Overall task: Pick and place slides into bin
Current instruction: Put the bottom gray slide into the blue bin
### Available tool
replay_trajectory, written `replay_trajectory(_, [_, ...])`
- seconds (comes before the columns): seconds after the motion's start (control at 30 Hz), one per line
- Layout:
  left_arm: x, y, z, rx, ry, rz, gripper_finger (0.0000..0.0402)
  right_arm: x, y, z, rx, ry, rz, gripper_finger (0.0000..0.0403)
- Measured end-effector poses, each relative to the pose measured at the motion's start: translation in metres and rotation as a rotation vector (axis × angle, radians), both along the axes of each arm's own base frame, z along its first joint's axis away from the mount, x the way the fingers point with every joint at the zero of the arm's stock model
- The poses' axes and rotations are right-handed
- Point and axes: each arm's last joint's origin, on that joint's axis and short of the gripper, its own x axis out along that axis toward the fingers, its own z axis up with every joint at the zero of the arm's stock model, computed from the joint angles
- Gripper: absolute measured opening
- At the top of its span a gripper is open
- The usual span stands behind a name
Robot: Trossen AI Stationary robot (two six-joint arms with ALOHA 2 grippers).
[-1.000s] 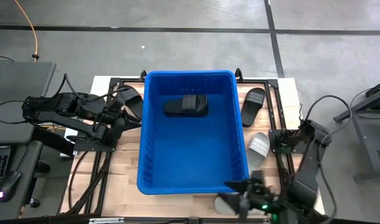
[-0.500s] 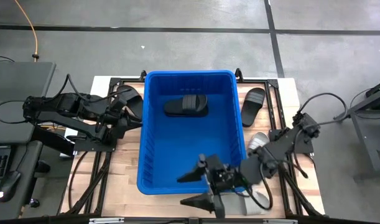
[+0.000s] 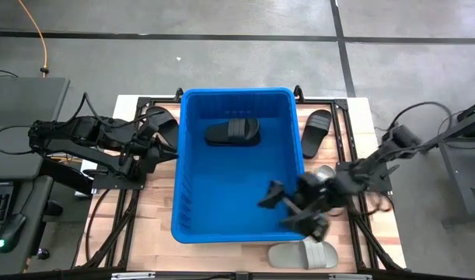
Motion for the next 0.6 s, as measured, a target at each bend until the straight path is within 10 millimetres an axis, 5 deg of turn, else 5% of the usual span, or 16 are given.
replay_trajectory(0.3, [0.001,0.001,0.000,0.019,0.003,0.028,0.0147,-0.100,0.011,-0.054,0.282,0.468,-0.067,0.0319])
replay_trajectory(0.4, [0.002,0.001,-0.001,0.022,0.007,0.033,0.0147,-0.126,0.019,-0.078,0.284,0.545,-0.067,0.0319])
replay_trajectory(0.5, [0.002,0.001,-0.001,0.008,0.006,0.043,0.0147,-0.153,0.024,-0.073,0.367,0.542,-0.064,0.0319])
replay_trajectory(0.6, [0.003,0.001,-0.001,0.002,0.010,0.047,0.0147,-0.176,0.032,-0.089,0.355,0.607,-0.056,0.0319])
